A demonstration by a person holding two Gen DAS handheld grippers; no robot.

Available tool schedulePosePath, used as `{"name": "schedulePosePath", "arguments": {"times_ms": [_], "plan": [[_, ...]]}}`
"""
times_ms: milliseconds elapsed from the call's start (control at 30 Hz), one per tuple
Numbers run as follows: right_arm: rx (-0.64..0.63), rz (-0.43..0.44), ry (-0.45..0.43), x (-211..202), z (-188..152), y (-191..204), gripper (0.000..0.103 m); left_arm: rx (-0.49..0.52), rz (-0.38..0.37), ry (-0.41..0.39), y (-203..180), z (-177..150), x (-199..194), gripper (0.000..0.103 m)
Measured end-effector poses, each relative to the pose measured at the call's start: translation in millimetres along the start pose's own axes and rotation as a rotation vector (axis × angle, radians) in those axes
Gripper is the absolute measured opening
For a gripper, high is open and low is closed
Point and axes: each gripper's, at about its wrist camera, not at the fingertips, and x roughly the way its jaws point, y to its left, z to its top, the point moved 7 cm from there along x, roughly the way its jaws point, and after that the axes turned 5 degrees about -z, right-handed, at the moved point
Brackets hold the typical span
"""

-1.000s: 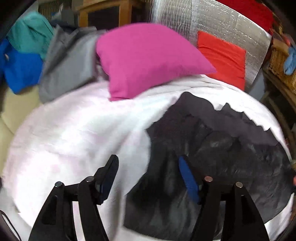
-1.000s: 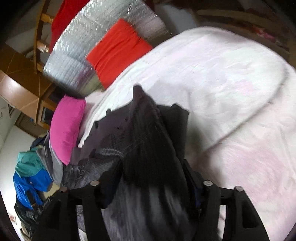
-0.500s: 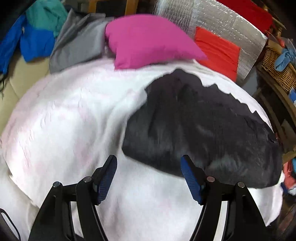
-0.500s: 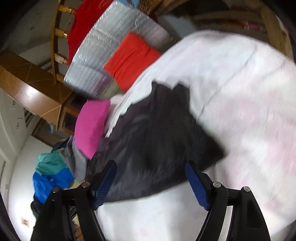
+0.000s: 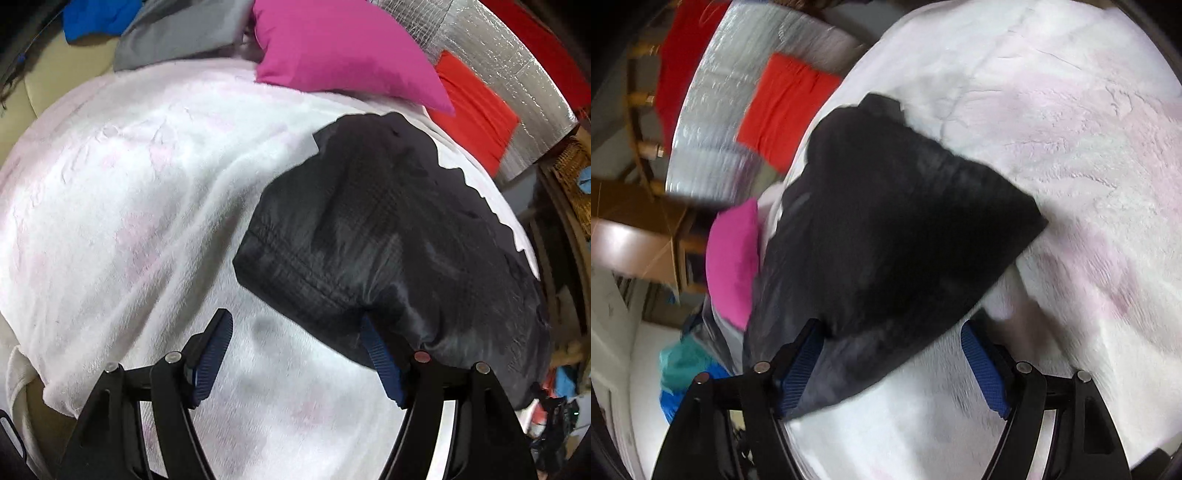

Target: Fold large clothes

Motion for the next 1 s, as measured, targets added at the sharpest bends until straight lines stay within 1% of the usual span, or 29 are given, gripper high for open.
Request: {"name": "schedulePosePath", "arguments": {"times_ms": [33,133,200,233,267,300,367,400,433,467,500,533,567,600,633,700,767,833,900,1000], "plan": [[-0.003,-0.003,-0.016,2.5,3.8,1.9,0.08,0.019,0.027,-0.018,-3.6,1.6,0.3,0.074],[-0.009,0.005,-0.051,9.4,10.3,7.9,0.081,0.061,0.075,-0.052,-10.8,3.7,0.0,0.074],[-0.033,-0.005,-0.074,12.1,12.8,12.4,0.079,0.079,0.094,-0.063,-13.4,4.9,0.4,0.074],[-0.057,-0.019,-0.099,11.9,14.1,17.0,0.075,0.088,0.102,-0.07,-13.1,5.2,-0.9,0.074],[-0.087,-0.036,-0.12,9.7,15.4,20.3,0.06,0.095,0.108,-0.077,-14.1,5.9,-1.3,0.074],[-0.121,-0.049,-0.142,5.5,16.9,25.5,0.049,0.105,0.114,-0.086,-15.5,6.9,-2.1,0.074],[-0.202,-0.04,-0.221,-9.8,20.3,41.9,0.041,0.123,0.127,-0.096,-16.5,8.9,-4.6,0.074],[-0.245,-0.034,-0.264,-18.3,20.8,51.2,0.039,0.134,0.136,-0.101,-18.0,10.4,-4.6,0.074],[-0.295,-0.034,-0.318,-26.8,20.1,62.2,0.039,0.141,0.142,-0.104,-18.9,10.8,-4.3,0.074],[-0.321,-0.05,-0.342,-29.1,19.8,66.3,0.038,0.149,0.147,-0.109,-19.2,10.5,-5.6,0.074],[-0.335,-0.078,-0.348,-27.1,19.9,67.8,0.038,0.155,0.151,-0.112,-19.5,10.3,-6.9,0.074],[-0.34,-0.125,-0.335,-19.8,21.3,64.2,0.038,0.163,0.155,-0.115,-20.7,9.8,-6.9,0.074],[-0.31,-0.176,-0.291,-6.8,23.4,53.5,0.038,0.169,0.157,-0.116,-21.3,9.4,-7.6,0.074],[-0.276,-0.192,-0.252,2.3,23.7,46.7,0.038,0.176,0.159,-0.118,-22.0,9.7,-7.5,0.074],[-0.237,-0.196,-0.202,11.8,25.1,37.7,0.039,0.182,0.164,-0.121,-22.6,10.1,-7.7,0.074],[-0.214,-0.173,-0.187,12.0,27.5,34.5,0.039,0.188,0.17,-0.127,-22.8,10.6,-8.4,0.074],[-0.225,-0.179,-0.182,11.6,27.3,36.8,0.042,0.189,0.173,-0.127,-21.9,11.1,-8.0,0.074],[-0.202,-0.175,-0.165,10.9,26.7,32.4,0.049,0.188,0.173,-0.124,-21.5,10.5,-8.0,0.074],[-0.165,-0.161,-0.14,8.0,25.9,25.9,0.063,0.189,0.171,-0.124,-20.8,9.0,-8.9,0.074],[-0.136,-0.126,-0.119,2.0,24.8,20.2,0.067,0.182,0.154,-0.11,-19.5,7.2,-9.6,0.074]]}}
